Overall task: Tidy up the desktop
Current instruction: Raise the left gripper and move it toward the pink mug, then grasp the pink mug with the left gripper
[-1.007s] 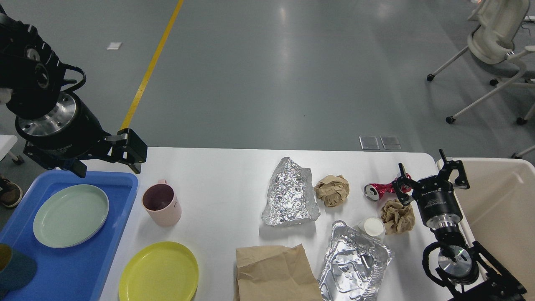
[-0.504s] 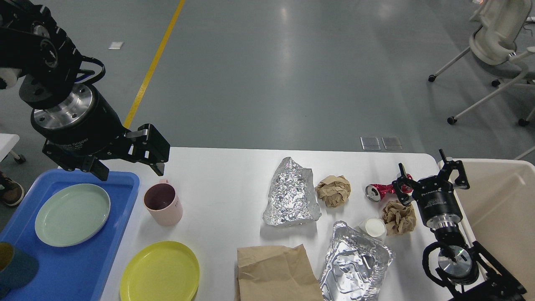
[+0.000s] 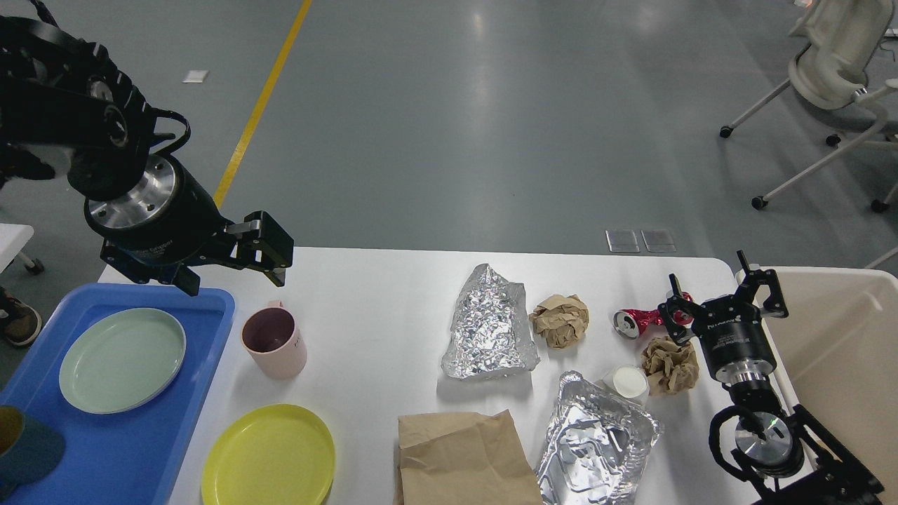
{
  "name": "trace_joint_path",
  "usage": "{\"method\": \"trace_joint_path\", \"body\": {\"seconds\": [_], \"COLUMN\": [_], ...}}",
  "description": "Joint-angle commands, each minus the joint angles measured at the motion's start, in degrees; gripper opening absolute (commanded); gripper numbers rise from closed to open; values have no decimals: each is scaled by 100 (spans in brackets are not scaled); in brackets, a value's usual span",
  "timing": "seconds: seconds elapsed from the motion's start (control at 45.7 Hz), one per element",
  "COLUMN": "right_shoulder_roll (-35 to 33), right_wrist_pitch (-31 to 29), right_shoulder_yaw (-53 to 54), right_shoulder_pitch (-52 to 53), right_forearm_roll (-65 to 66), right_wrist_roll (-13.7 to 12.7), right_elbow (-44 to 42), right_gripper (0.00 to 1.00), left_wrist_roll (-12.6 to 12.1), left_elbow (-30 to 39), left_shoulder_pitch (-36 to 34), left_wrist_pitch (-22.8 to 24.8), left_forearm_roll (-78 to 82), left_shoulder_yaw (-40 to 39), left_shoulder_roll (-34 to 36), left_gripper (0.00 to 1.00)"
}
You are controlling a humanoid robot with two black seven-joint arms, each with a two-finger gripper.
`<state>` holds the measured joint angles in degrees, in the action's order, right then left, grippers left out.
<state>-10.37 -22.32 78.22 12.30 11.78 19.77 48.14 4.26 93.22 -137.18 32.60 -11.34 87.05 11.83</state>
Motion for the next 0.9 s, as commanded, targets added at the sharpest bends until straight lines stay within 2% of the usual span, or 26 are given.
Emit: {"method": "trace_joint_path", "body": {"seconds": [0.0, 0.175, 0.394, 0.613, 0.876], "right_shoulder_roll": [0, 0, 0, 0, 0], "right_wrist_pitch": [0, 0, 0, 0, 0], "right_shoulder_yaw": [0, 0, 0, 0, 0], "right_shoulder_pitch": [0, 0, 0, 0, 0], "right_forearm_roll": [0, 0, 0, 0, 0], "right_wrist_roll": [0, 0, 0, 0, 0], "right_elbow": [2, 2, 2, 2, 2], "right_gripper": [100, 100, 100, 100, 100], "left_wrist_roll": [-13, -39, -39, -75, -92], "left_elbow": [-366, -1218, -2202, -3117, -3916], "left_shoulder_pitch": [875, 2194, 3240, 4462, 5438], "left_wrist_pitch": [-395, -483, -536, -1150, -1441], "left_forearm_roll": [-281, -782, -1063, -1178, -1116], "left_shoulder_yaw": [84, 93, 5, -531, -1181], "left_shoulder_roll": [74, 197, 478, 522, 496], "left_gripper": [96, 96, 96, 96, 96]}}
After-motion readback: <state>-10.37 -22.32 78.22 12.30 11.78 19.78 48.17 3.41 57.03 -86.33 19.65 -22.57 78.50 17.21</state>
